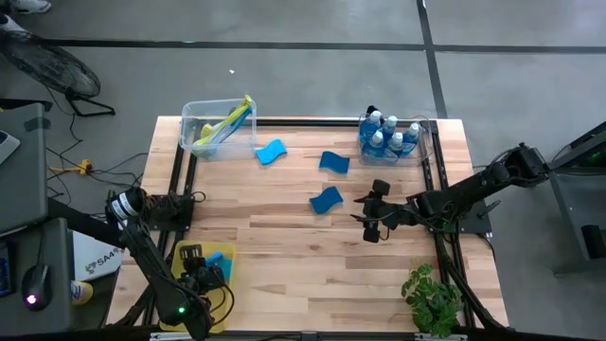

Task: Pick & Place Kitchen Sink Supplies
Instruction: Put the bottom sponge into the yellow bin

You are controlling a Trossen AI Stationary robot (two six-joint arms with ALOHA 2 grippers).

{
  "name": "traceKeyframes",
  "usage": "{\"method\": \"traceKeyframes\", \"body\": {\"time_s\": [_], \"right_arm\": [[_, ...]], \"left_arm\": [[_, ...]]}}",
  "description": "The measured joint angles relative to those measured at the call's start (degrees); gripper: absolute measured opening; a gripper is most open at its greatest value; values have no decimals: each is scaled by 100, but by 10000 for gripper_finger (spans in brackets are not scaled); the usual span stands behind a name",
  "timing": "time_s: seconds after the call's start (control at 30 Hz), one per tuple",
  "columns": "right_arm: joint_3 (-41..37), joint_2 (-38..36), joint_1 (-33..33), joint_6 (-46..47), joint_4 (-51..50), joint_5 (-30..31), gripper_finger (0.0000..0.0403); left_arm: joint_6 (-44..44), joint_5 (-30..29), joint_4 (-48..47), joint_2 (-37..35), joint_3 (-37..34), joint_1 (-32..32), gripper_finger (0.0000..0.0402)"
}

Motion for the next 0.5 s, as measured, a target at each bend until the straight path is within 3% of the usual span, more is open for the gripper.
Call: {"method": "traceKeyframes", "body": {"time_s": [0.23, 0.5], "right_arm": [[0, 0, -1, -3, 0, -18, 209], [0, 0, -2, -4, 1, 14, 209]], "left_arm": [[-174, 256, 40, -19, 0, 2, 216], [-572, -82, -129, -45, 575, 9, 225]]}}
